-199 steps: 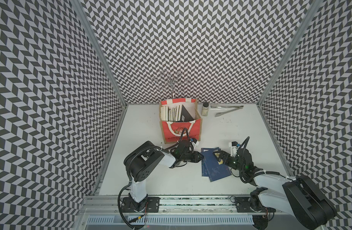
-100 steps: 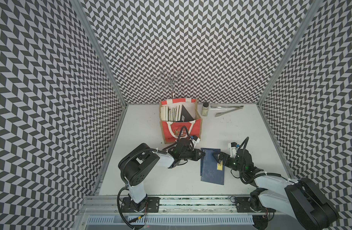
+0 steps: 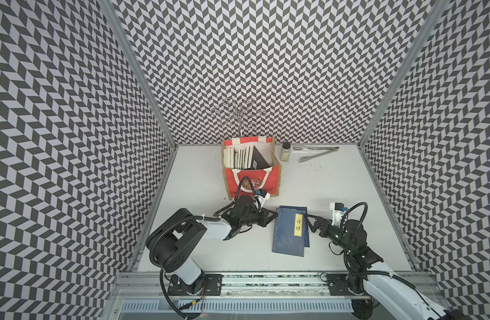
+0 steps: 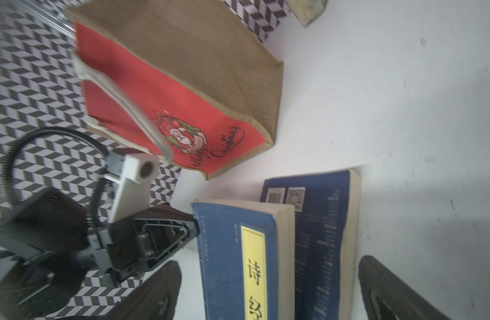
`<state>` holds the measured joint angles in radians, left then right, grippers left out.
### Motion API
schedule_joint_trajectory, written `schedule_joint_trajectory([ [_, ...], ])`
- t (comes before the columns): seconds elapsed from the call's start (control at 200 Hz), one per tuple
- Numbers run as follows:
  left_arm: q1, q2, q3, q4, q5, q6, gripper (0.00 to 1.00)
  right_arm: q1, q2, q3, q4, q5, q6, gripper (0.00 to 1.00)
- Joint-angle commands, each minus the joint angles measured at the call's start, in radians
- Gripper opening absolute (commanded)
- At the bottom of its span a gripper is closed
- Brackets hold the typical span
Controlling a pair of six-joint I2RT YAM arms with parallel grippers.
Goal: Put the books into the canvas bag
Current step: Pick up the book from the center of the board.
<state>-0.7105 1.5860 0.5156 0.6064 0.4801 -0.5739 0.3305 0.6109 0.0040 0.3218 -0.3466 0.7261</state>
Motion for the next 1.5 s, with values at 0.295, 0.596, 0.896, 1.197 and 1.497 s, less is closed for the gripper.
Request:
schedule_joint_trajectory([
  [0.295,0.039,-0.118,-0.074,0.125,0.043,0.096,0.0,-0.004,0.229,-0.016,0.207,-0.246,-0.143,0.99],
  [0.596,0.084,-0.167,-0.103,0.144,0.051,0.088,0.0,0.036,0.496,0.033,0.396,-0.466,-0.215,0.96],
  [0.896,0.095,-0.174,-0.112,0.191,0.097,0.078,0.0,0.108,0.545,0.085,0.41,-0.43,-0.244,0.95],
  [1.197,0.097,-0.205,-0.132,0.202,0.105,0.072,0.0,0.111,0.713,0.125,0.573,-0.466,-0.231,0.81],
  [1.497,0.11,-0.249,-0.134,0.164,0.058,0.029,0.0,0.149,0.672,0.126,0.602,-0.576,-0.243,0.19],
])
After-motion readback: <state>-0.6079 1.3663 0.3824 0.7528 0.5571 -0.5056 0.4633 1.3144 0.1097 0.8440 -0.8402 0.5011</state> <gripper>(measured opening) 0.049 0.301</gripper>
